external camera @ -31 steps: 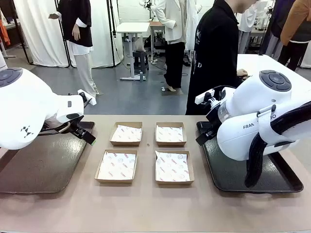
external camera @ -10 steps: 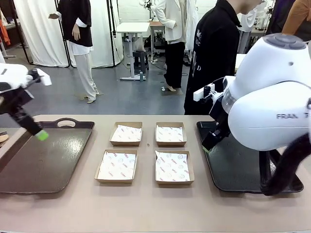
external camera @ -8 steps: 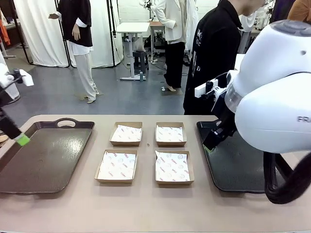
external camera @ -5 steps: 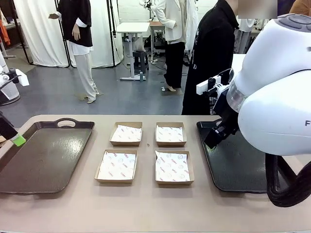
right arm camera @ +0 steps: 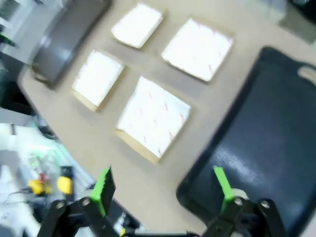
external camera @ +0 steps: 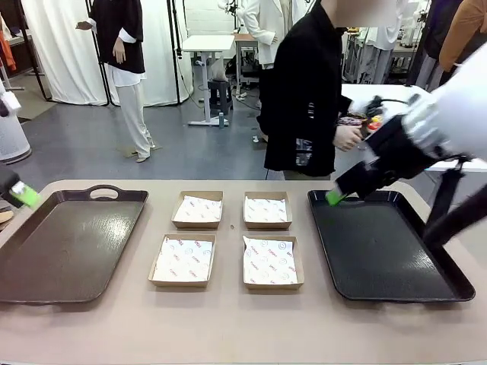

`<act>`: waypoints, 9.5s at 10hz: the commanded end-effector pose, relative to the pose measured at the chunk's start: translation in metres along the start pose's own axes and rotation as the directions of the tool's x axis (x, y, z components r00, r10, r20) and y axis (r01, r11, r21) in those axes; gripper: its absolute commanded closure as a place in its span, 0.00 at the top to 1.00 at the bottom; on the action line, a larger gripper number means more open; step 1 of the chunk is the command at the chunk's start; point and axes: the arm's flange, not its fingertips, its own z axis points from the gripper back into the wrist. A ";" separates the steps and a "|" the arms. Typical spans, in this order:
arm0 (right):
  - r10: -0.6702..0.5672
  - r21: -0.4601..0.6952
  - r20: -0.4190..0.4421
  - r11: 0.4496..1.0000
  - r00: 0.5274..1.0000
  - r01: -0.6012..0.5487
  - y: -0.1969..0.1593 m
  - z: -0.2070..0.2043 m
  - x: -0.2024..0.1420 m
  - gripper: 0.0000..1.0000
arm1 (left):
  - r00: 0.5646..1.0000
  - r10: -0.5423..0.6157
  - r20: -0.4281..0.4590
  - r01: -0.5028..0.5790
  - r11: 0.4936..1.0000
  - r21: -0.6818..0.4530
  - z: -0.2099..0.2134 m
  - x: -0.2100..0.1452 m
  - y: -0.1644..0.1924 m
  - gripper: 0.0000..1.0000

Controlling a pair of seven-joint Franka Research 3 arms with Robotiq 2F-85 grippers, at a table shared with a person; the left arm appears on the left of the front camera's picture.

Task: Individually package the donuts and arrange them on the tray.
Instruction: Pick up one Paper togo box.

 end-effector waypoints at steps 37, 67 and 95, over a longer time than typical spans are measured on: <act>-0.580 0.703 0.038 0.594 0.814 0.390 -0.181 0.055 -0.171 1.00 | 0.736 0.672 0.082 -0.527 0.644 -0.555 0.087 -0.102 0.179 1.00; -0.580 0.703 0.038 0.594 0.814 0.390 -0.181 0.055 -0.171 1.00 | 0.943 0.331 -0.023 -0.250 0.756 0.604 -0.267 0.216 -0.022 1.00; -0.580 0.703 0.038 0.594 0.814 0.390 -0.181 0.055 -0.171 1.00 | 0.875 0.473 0.100 -0.423 0.648 0.633 -0.317 0.263 0.050 0.03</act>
